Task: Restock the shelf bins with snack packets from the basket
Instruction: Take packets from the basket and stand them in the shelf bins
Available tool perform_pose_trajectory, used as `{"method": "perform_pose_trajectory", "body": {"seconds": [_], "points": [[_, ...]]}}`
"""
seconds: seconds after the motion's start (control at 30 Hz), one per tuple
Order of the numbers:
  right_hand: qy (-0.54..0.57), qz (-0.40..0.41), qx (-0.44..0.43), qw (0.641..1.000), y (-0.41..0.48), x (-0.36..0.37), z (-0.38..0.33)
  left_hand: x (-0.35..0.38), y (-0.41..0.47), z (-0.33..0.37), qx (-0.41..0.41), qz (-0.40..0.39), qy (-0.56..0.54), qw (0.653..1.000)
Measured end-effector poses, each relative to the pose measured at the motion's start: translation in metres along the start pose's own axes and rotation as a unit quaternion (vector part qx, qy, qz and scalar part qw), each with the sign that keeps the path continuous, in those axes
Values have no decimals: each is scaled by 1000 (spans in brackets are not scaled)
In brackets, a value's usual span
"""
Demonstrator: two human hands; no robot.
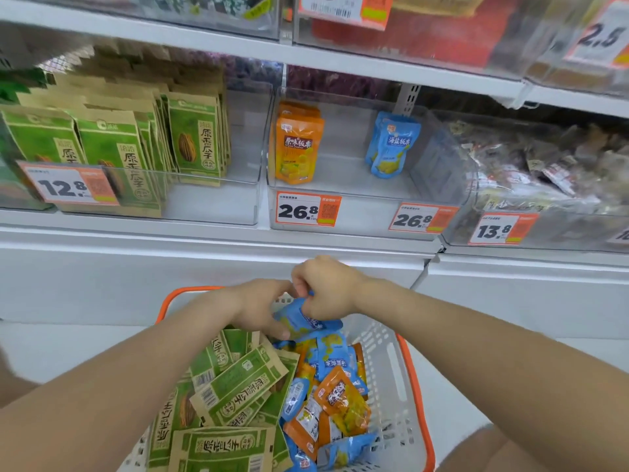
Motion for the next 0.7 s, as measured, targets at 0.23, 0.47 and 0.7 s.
{"method": "perform_pose_trajectory", "body": {"seconds": [0.23,0.47,0.7], "points": [[13,248,-92,964,-21,-88,-26,-39,-24,30,117,120,-335,927],[165,303,-47,937,-43,-150,-5,-96,-54,74,143,297,-475,816],[405,383,47,829,-48,-176,38,-126,-55,93,114,544,-311,771]]}}
Point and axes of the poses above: each hand's wrist, its own y-axis towards the middle knuckle, its own x-axis out of the palm, z = x × y, the point moved 3 cm from there along y, towards the middle knuckle, and after that the axes turned 8 degrees about -x, right-handed, at the moved point
